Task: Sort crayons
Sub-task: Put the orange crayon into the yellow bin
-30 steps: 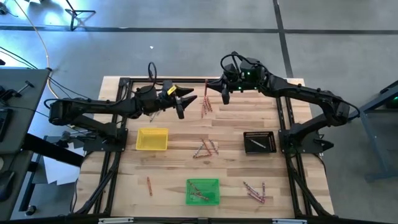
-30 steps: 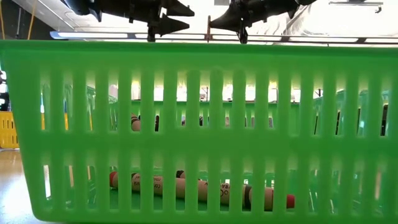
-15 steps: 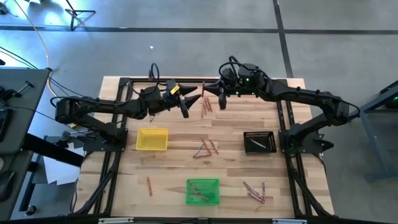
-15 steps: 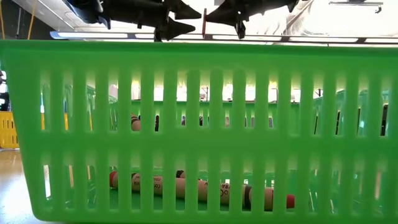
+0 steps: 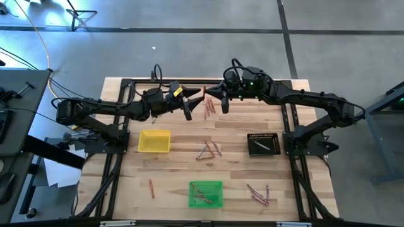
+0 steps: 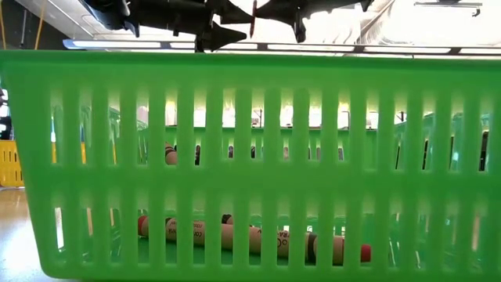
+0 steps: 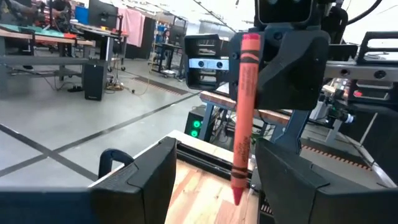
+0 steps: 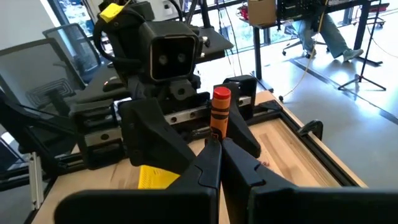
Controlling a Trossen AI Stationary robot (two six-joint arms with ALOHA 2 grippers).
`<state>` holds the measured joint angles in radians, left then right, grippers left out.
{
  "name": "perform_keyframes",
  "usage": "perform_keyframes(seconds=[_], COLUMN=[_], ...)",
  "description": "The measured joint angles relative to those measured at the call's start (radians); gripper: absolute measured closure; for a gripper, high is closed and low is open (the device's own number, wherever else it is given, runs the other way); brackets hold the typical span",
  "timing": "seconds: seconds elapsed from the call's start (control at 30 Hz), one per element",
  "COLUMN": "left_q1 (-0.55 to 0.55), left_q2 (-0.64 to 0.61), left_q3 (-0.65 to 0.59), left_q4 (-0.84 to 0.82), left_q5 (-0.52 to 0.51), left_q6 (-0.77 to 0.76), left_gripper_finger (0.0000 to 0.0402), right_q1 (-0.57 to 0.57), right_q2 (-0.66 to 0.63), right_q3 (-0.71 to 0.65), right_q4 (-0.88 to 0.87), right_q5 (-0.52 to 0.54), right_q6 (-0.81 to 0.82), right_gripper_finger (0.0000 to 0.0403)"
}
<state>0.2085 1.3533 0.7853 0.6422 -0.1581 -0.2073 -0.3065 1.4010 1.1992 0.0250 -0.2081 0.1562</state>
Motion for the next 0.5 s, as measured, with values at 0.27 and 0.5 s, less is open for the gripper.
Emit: perform_keyframes(seconds=[0.27, 0.5], left_q1=[-0.015, -0.020], left_q2=[0.014, 0.063], left_q3=[0.000, 0.049], left_q4=[0.010, 0.014], left_q5=[0.019, 0.045], left_q6=[-0.027, -0.015], left_gripper_finger=[0.0195, 0.0195], right_q1=[0.000, 0.000], right_q2=[0.000, 0.000], right_q3=[0.000, 0.000], right_q4=[0.000, -0.006], right_q5=[0.000, 0.000], right_q6=[0.000, 0.000], right_gripper_finger=[0.0403, 0.0403])
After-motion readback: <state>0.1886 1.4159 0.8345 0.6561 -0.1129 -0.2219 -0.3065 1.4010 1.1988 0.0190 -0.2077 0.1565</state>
